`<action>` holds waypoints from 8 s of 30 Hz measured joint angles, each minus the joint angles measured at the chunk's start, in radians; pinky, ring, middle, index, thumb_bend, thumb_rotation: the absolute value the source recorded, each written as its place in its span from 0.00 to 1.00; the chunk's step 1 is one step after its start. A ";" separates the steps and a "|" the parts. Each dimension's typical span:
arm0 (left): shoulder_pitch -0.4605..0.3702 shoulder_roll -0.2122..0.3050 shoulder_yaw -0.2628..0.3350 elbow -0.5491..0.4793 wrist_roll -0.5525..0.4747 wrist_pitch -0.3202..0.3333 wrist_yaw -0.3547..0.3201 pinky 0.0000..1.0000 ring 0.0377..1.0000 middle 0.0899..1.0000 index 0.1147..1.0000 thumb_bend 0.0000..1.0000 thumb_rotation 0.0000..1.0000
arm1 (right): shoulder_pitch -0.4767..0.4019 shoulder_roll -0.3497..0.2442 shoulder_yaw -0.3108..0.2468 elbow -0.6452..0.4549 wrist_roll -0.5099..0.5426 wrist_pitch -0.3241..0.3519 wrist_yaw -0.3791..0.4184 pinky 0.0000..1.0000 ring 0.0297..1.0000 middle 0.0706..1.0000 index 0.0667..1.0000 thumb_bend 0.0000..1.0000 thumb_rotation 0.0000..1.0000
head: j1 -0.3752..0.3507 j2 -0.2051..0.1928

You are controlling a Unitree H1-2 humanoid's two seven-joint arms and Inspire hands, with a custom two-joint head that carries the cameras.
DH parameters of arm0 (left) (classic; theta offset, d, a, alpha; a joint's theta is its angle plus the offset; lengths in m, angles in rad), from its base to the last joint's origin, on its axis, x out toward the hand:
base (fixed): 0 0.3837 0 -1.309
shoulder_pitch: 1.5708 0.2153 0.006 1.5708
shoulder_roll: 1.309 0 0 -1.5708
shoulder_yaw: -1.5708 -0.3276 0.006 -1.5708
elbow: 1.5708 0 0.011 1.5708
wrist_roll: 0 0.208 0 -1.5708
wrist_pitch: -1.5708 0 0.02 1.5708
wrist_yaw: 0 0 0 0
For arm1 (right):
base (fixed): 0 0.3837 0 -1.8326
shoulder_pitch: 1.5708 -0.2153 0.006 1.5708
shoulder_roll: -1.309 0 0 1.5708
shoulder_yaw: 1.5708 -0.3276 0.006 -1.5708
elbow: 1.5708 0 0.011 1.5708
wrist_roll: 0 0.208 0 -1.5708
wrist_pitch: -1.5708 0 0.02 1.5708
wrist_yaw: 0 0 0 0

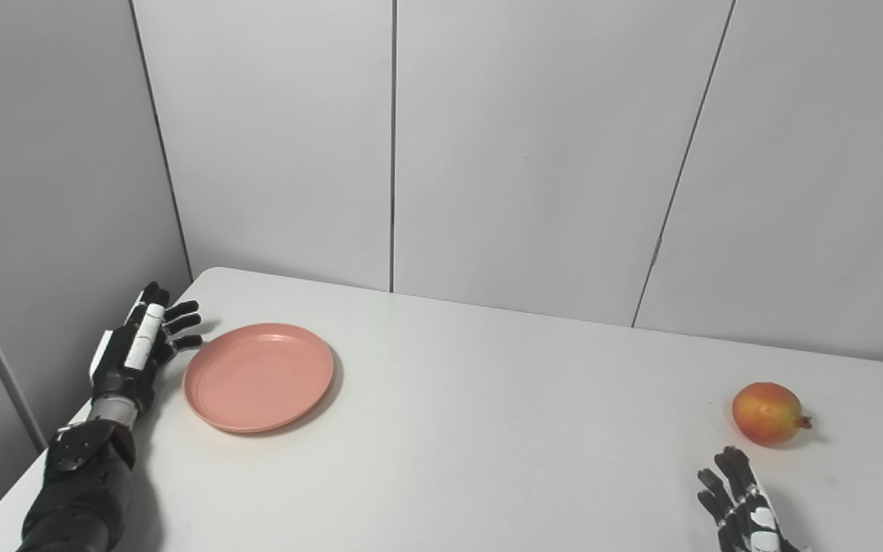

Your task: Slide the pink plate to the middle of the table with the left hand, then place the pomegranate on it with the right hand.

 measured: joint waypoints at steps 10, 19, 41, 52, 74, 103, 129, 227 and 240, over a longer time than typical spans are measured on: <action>0.018 -0.021 -0.049 -0.059 0.060 0.001 0.001 0.74 0.82 0.82 1.00 0.83 0.70 | 0.001 0.001 0.001 -0.003 -0.007 0.000 -0.013 0.92 0.90 0.94 0.93 0.66 1.00 | -0.006 0.009; 0.032 -0.043 -0.066 -0.107 0.062 0.002 0.002 0.72 0.81 0.82 1.00 0.84 0.71 | 0.003 0.001 0.003 -0.006 -0.007 0.000 -0.018 0.92 0.89 0.94 0.94 0.68 1.00 | -0.009 0.011; 0.118 -0.202 -0.109 -0.415 0.058 0.162 0.103 0.72 0.80 0.80 1.00 0.86 0.80 | 0.005 0.002 0.008 -0.013 -0.006 0.003 -0.020 0.90 0.87 0.92 0.93 0.68 1.00 | -0.020 0.025; 0.144 -0.239 -0.146 -0.493 0.083 0.242 0.156 0.71 0.79 0.79 1.00 0.79 0.81 | 0.006 0.002 0.012 -0.020 -0.021 0.016 -0.027 0.88 0.86 0.91 0.93 0.67 1.00 | -0.018 0.034; 0.177 -0.281 -0.181 -0.581 0.080 0.302 0.142 0.73 0.79 0.78 1.00 0.77 0.76 | 0.007 0.004 0.016 -0.026 -0.039 0.030 -0.032 0.85 0.85 0.90 0.92 0.65 1.00 | -0.032 0.044; 0.183 -0.342 -0.233 -0.618 0.138 0.335 0.234 0.72 0.79 0.75 1.00 0.73 0.78 | 0.008 0.020 0.069 -0.039 -0.107 0.091 -0.072 0.83 0.82 0.88 0.91 0.70 1.00 | -0.199 0.095; 0.154 -0.440 -0.289 -0.600 0.101 0.351 0.154 0.70 0.80 0.79 1.00 0.90 0.84 | 0.006 0.035 0.149 -0.039 -0.163 0.103 -0.134 0.82 0.82 0.90 0.91 0.74 1.00 | -0.345 0.114; 0.164 -0.501 -0.298 -0.618 0.123 0.361 0.140 0.72 0.82 0.78 1.00 0.92 0.84 | -0.617 -0.388 0.241 0.428 -1.207 0.207 -0.120 0.62 0.70 0.73 0.75 0.83 0.80 | -0.376 0.095; 0.188 -0.503 -0.308 -0.663 0.123 0.385 0.140 0.74 0.82 0.78 1.00 0.89 0.83 | -0.669 -0.407 0.324 0.519 -1.210 0.258 -0.128 0.61 0.69 0.73 0.75 0.84 0.79 | -0.364 0.100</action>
